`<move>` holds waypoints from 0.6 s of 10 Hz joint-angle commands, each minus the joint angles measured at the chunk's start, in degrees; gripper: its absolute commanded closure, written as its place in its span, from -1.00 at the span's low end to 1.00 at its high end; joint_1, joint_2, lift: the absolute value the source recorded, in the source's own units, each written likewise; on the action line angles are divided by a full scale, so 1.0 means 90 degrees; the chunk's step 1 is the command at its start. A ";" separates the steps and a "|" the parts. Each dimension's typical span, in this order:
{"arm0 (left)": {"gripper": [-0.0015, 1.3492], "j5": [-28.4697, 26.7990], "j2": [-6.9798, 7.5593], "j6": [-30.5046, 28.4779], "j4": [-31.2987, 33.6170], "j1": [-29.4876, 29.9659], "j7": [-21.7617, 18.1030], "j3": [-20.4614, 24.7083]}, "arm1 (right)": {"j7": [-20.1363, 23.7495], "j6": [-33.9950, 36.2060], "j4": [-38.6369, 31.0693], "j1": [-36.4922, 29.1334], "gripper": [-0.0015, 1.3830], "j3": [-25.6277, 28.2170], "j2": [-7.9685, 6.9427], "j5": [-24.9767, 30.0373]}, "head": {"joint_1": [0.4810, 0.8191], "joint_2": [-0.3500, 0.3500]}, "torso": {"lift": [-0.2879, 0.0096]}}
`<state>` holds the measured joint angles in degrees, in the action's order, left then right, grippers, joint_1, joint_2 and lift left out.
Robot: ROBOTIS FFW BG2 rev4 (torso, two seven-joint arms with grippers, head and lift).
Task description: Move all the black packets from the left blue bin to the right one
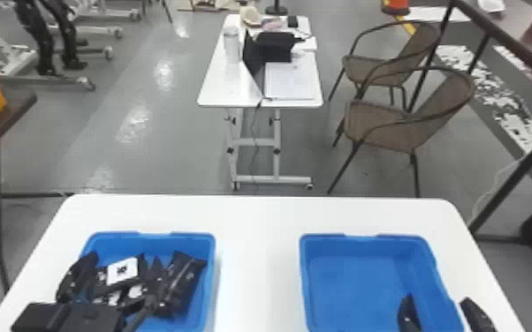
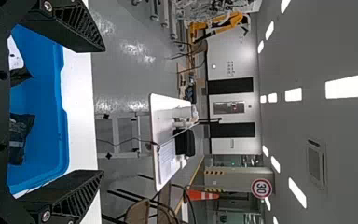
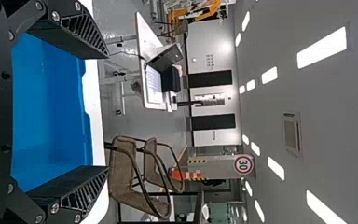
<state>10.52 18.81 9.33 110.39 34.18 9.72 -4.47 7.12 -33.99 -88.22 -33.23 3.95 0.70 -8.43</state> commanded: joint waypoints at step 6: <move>-0.86 0.0062 0.0020 -0.0100 0.0000 -0.0028 -0.0065 0.0009 | 0.0010 0.0056 0.0037 0.0001 -0.75 -0.0048 -0.0084 -0.0060 | 0.27 0.00 | 0.94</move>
<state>10.94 18.93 8.47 110.39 33.94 9.17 -4.45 7.20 -33.55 -87.92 -33.22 3.59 0.70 -8.93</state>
